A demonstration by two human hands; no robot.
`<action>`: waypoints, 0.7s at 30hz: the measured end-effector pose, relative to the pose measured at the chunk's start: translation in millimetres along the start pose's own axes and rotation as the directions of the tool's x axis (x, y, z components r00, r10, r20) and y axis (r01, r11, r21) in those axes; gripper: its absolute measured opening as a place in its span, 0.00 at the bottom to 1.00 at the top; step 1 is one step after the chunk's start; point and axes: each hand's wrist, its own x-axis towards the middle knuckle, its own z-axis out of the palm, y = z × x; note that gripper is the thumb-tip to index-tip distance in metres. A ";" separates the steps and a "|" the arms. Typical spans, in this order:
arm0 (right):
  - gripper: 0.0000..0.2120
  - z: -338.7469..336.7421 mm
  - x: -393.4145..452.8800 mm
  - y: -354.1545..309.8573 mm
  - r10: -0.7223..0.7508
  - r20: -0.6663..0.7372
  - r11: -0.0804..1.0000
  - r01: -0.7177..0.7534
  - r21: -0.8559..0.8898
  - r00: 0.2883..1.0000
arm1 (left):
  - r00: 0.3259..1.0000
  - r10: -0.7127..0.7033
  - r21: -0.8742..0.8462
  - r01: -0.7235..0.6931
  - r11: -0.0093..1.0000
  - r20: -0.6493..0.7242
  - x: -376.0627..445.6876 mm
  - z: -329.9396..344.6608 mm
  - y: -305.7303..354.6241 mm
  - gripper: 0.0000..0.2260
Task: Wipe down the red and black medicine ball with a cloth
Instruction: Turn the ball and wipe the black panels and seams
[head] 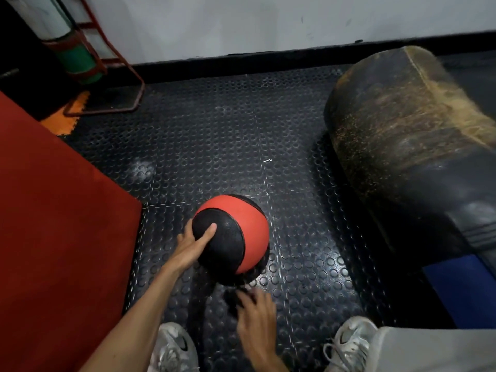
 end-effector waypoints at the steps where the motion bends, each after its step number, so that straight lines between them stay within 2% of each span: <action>1: 0.18 -4.8 4.9 0.9 0.076 -0.087 0.995 -0.070 0.070 0.993 | 1.000 -0.005 -0.007 0.005 1.000 0.005 -0.5 -1.2 -2.4 0.45; 3: 0.15 -25.4 36.0 -12.2 0.172 -0.247 0.968 -0.117 0.221 0.954 | 1.000 0.014 -0.023 -0.015 1.000 -0.001 -0.5 -3.4 -5.7 0.45; 6: 0.14 -52.8 96.1 -47.1 0.257 -0.287 0.884 -0.104 0.456 0.923 | 0.999 0.032 0.029 -0.031 0.999 -0.011 -3.3 -7.7 -7.7 0.43; 8: 0.14 -62.2 123.4 -71.2 0.321 -0.229 0.823 -0.151 0.548 0.919 | 0.987 0.123 0.109 -0.112 0.988 -0.107 -8.1 -7.4 -4.9 0.37; 10: 0.15 -67.2 139.6 -86.4 0.354 -0.112 0.755 -0.214 0.620 0.928 | 0.927 0.270 0.099 -0.253 0.962 -0.261 -19.0 -2.9 5.6 0.24; 11: 0.16 -70.0 144.6 -89.7 0.312 -0.023 0.728 -0.224 0.648 0.950 | 0.911 0.306 0.048 -0.305 0.951 -0.277 -25.7 0.1 13.7 0.21; 13: 0.16 -70.8 150.6 -88.3 0.145 0.156 0.694 -0.213 0.688 0.977 | 0.929 0.312 -0.045 -0.327 0.944 -0.197 -35.5 6.2 26.1 0.26; 14: 0.17 -70.8 151.9 -84.2 0.103 0.178 0.711 -0.198 0.675 0.979 | 0.937 0.306 -0.064 -0.320 0.945 -0.169 -37.0 8.5 28.3 0.29; 17: 0.18 -71.2 163.2 -58.7 0.161 0.027 0.823 -0.149 0.549 0.987 | 0.928 0.307 0.004 -0.313 0.950 -0.211 -33.6 9.1 28.5 0.25; 18: 0.21 -70.8 168.2 -46.8 0.138 0.074 0.858 -0.156 0.489 0.988 | 0.924 0.302 0.033 -0.303 0.952 -0.235 -33.2 6.1 30.2 0.22; 19: 0.25 -70.0 172.6 -34.9 0.077 0.188 0.896 -0.151 0.417 0.979 | 0.918 0.298 0.038 -0.299 0.953 -0.261 -33.7 1.8 33.3 0.18; 21: 0.30 -69.2 175.1 -17.3 -0.045 0.379 0.962 -0.063 0.267 0.924 | 0.894 0.308 0.075 -0.301 0.951 -0.326 -34.5 -10.3 41.5 0.16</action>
